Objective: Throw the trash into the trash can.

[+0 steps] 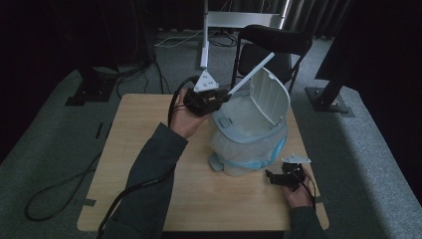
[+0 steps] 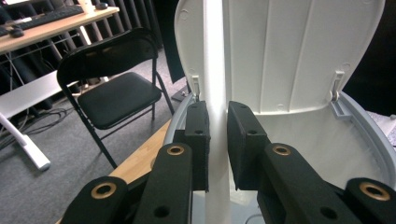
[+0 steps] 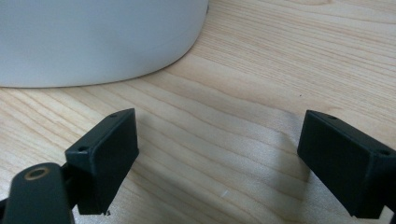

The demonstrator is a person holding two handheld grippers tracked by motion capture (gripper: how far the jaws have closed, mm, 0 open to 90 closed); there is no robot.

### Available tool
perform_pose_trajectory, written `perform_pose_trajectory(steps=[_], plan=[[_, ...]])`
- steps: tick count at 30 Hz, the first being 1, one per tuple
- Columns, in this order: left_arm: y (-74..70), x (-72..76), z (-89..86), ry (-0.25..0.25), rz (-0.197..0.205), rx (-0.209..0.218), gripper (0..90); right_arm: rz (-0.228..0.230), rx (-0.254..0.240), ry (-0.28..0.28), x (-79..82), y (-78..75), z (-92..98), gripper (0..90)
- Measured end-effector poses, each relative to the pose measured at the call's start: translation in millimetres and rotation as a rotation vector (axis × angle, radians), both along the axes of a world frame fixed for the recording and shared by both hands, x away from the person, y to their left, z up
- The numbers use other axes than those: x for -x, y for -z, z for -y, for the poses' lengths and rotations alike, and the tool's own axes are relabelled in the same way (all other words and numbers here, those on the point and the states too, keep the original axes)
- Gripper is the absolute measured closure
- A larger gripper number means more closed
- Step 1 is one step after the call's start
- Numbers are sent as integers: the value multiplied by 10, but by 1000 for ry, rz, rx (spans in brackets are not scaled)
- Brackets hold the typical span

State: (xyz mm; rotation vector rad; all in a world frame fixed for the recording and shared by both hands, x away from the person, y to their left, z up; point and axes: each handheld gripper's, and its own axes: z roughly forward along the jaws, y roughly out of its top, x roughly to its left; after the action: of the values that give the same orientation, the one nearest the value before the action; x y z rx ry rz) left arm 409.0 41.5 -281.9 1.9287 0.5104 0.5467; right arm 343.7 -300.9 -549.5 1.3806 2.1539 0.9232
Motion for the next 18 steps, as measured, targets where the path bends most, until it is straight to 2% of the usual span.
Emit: perform_pose_trajectory(steps=[8,18], plan=[[15,-78,138,0,-7,9,793,0,0,0,0,0,0,113],[68,-151,340,8,-26,-4,792,0,0,0,0,0,0,113]])
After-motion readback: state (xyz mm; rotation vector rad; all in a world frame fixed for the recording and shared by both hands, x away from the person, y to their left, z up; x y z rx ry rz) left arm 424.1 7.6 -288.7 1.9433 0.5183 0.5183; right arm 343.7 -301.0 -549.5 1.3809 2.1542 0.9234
